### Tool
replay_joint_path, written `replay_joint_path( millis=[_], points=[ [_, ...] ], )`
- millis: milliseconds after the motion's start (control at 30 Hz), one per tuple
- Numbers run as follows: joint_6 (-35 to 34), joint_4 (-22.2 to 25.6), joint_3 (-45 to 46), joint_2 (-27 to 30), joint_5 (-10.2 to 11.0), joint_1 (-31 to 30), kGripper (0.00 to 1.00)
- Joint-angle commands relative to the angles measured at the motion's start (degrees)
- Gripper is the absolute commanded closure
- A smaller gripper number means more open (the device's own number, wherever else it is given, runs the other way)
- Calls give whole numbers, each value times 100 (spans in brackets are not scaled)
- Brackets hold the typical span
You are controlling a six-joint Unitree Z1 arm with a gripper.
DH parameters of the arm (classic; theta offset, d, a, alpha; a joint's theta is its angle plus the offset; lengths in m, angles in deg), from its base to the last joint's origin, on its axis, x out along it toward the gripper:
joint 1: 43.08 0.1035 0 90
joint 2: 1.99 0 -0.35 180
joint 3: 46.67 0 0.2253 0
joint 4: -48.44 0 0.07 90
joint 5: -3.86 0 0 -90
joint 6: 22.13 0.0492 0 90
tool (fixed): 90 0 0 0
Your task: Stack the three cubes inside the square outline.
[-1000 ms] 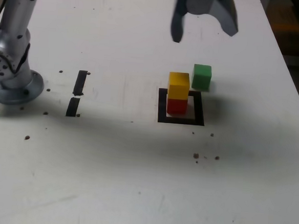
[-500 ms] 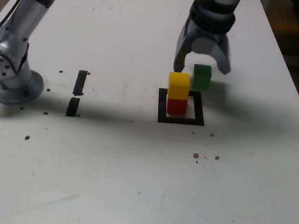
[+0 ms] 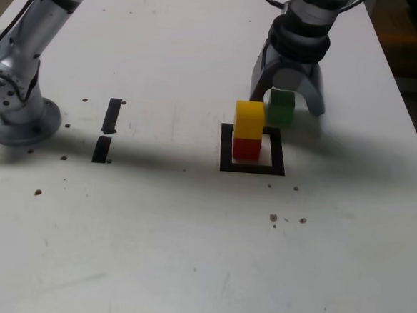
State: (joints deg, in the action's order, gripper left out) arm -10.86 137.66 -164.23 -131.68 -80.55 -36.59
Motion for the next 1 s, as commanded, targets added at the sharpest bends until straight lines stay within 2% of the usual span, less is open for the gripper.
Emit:
replay_joint_path(
  millis=[0, 167, 367, 633, 967],
  points=[
    [-2, -1, -35, -16, 93, 10, 44],
    [16, -34, -45, -13, 203, 31, 64],
    [86, -165, -57, -18, 182, 69, 78],
    [112, -191, -23, -21, 57, 80, 85],
    [121, -184, -4, -3, 21, 81, 85]
  ],
)
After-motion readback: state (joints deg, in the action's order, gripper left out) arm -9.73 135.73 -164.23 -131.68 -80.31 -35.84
